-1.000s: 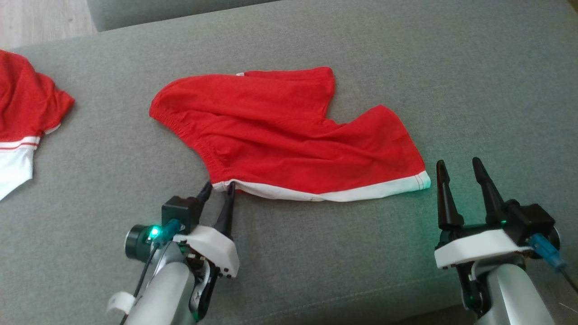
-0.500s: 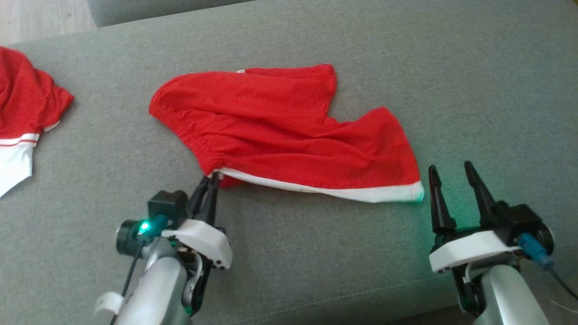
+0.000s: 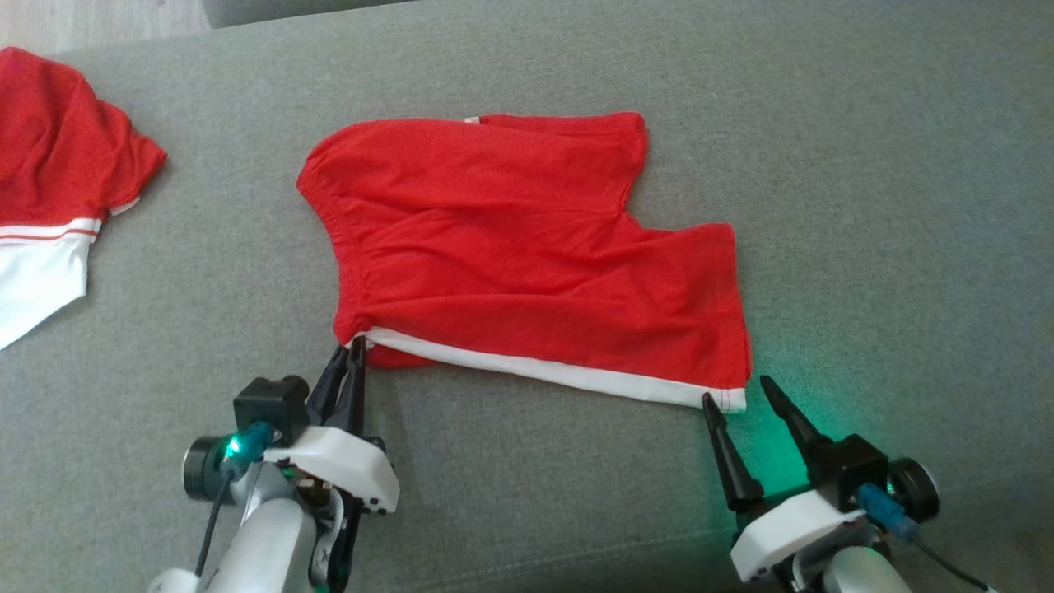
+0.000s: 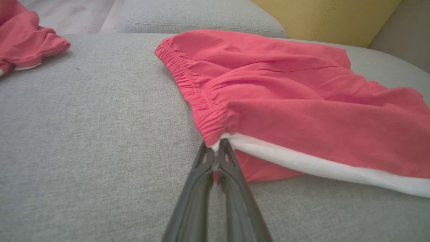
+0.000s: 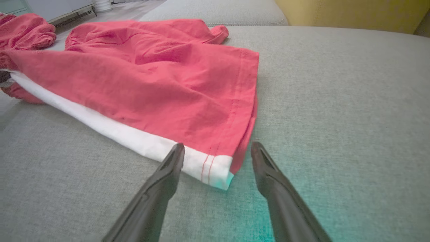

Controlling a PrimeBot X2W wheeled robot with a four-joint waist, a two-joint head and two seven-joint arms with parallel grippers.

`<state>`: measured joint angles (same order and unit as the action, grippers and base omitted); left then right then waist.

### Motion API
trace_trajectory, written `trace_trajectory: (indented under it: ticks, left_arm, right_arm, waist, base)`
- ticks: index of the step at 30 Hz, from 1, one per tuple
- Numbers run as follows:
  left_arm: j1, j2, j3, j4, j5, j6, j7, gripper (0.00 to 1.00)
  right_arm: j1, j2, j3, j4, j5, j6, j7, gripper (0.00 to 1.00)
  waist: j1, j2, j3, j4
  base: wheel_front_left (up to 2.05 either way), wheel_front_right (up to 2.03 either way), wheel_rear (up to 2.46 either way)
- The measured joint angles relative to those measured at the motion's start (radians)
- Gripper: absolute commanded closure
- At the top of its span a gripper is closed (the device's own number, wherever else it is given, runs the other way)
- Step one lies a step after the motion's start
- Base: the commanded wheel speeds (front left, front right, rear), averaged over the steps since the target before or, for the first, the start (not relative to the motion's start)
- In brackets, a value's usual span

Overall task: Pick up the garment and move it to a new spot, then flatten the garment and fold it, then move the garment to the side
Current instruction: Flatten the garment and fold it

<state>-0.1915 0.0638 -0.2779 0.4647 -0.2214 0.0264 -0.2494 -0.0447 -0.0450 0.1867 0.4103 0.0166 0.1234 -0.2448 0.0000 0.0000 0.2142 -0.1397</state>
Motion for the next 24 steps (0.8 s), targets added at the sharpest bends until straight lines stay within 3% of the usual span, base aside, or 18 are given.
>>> trace_trajectory:
  ticks: [19, 22, 24]
  left_arm:
    - [0.004, -0.006, 0.007, 0.000, 0.011, -0.009, 0.000, 1.00]
    - [0.004, -0.006, 0.007, 0.001, 0.017, -0.010, 0.000, 1.00]
    - [0.004, -0.007, 0.007, 0.003, 0.017, -0.010, 0.000, 1.00]
  right_arm:
    - [-0.014, 0.000, 0.052, 0.106, -0.008, 0.000, 0.007, 0.00]
    - [-0.038, -0.001, 0.071, 0.126, -0.008, 0.000, 0.006, 0.17]
    - [-0.056, -0.001, 0.073, 0.137, -0.008, 0.000, 0.006, 0.22]
  waist:
    - [0.0000, 0.0000, -0.006, 0.007]
    - [0.0000, 0.0000, -0.010, 0.009]
    - [0.0000, 0.0000, -0.014, 0.012]
  base:
    - [0.00, 0.00, 0.00]
    - [0.00, 0.00, 0.00]
    - [0.00, 0.00, 0.00]
